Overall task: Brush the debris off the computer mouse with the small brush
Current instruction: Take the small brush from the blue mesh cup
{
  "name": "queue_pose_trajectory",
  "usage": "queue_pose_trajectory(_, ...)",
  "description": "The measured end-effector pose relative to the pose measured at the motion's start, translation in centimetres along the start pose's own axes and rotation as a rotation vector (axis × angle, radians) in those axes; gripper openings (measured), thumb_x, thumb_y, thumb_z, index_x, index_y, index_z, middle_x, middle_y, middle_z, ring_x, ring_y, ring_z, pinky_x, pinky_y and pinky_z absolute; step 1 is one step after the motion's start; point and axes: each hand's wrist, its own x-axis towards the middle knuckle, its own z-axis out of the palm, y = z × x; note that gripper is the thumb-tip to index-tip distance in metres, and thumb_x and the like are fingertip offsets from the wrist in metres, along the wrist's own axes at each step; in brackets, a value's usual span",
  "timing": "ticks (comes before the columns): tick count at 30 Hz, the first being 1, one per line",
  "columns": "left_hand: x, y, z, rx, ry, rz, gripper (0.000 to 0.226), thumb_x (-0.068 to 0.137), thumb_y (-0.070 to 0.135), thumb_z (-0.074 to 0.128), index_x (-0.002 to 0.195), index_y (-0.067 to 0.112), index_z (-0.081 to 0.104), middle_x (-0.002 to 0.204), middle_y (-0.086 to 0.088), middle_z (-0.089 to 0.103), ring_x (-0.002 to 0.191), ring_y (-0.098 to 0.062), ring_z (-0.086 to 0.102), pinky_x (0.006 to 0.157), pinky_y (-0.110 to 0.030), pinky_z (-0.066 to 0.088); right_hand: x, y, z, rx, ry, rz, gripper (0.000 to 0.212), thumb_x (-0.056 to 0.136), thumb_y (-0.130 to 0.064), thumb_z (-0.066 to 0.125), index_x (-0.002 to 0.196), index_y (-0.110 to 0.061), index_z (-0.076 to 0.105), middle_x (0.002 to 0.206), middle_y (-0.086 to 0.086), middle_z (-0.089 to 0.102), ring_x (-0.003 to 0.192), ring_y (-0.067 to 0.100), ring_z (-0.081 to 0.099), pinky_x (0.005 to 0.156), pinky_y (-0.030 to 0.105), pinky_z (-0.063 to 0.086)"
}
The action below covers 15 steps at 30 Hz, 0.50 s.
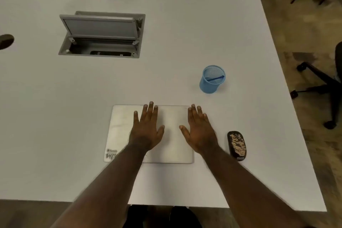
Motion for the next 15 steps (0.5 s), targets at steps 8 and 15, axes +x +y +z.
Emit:
queue_pose_trajectory(8, -1.2, 0.4, 2.1, 0.062, -0.105, -0.031, 0.066, 0.086, 0.045, 0.028, 0.133, 0.008, 0.055, 0.148, -0.016, 0.044, 0.13, -0.035, 0.049, 0.098, -0.058, 0.042, -0.7, 0.8, 0.6, -0.017, -0.154, -0.033, 0.056, 0.096, -0.038, 0.04, 0.147, -0.013, 0.035, 0.159, 0.009, 0.024, 0.146, 0.029, 0.024, 0.117, 0.046, 0.022)
queue_pose_trajectory(15, -1.0, 0.0, 2.5, 0.057, -0.078, -0.016, 0.071, 0.085, 0.047, 0.02, 0.144, 0.015, 0.042, 0.158, -0.007, 0.028, 0.142, -0.028, 0.034, 0.107, -0.053, 0.033, 5.3, 4.9, -6.5, 0.028, 0.399, 0.088, 0.026, 0.078, -0.012, 0.061, 0.103, -0.018, 0.069, 0.097, 0.004, 0.068, 0.084, 0.03, 0.064, 0.068, 0.038, 0.053)
